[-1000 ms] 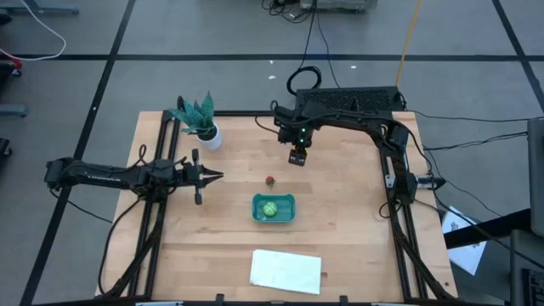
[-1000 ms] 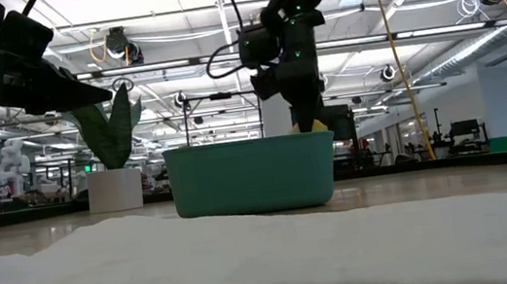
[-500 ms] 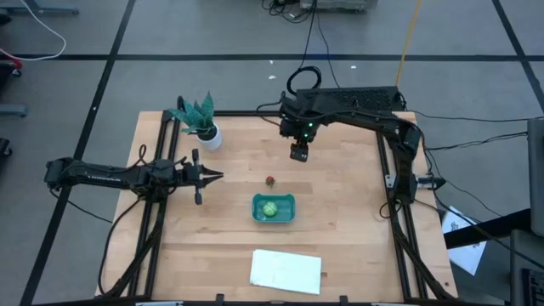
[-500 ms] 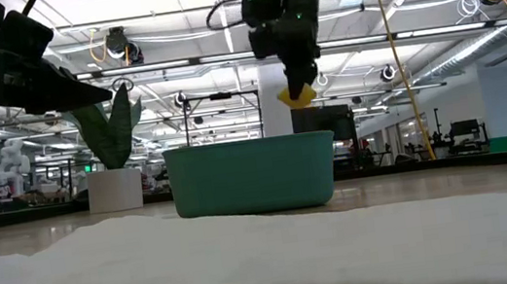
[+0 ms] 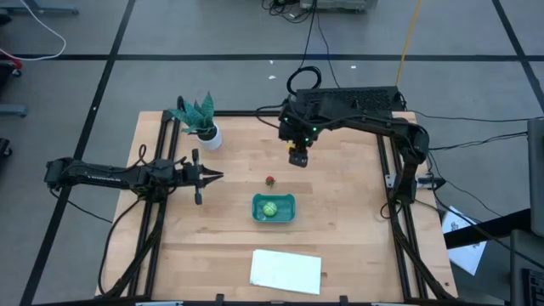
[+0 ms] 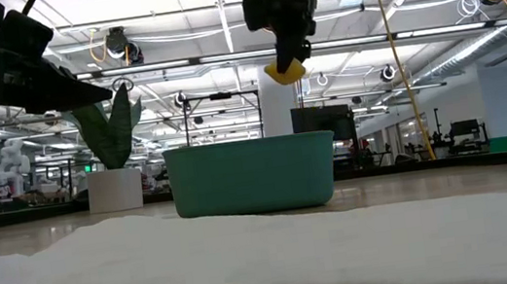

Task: Pick and placing Produce into tupperware
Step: Put the lemon into the blue bin

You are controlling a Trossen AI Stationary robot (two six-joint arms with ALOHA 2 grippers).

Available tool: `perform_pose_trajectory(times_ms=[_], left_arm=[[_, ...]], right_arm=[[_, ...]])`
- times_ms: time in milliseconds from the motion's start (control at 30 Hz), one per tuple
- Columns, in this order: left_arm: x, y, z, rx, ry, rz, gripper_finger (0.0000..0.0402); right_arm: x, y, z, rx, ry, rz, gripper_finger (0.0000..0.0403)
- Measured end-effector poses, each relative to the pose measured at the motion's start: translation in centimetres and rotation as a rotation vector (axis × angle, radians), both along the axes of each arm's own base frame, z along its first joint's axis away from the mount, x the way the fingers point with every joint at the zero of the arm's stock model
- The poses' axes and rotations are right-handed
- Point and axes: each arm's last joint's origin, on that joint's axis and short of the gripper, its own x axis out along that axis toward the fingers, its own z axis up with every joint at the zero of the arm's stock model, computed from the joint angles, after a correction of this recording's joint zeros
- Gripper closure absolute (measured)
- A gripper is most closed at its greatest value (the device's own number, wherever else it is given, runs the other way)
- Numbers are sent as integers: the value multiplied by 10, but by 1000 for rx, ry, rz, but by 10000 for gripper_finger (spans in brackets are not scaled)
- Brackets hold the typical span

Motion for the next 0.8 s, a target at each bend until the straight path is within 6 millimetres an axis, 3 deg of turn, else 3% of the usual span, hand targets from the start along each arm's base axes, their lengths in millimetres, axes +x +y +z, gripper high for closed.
perform_pose_trajectory(times_ms=[433, 800], left_arm=[[0, 0, 0, 0, 0, 0, 369], [0, 0, 0, 0, 0, 0, 369]], right_arm=[[3, 6, 3, 51, -33, 7, 205], [4, 15, 44, 33, -114, 11, 204]])
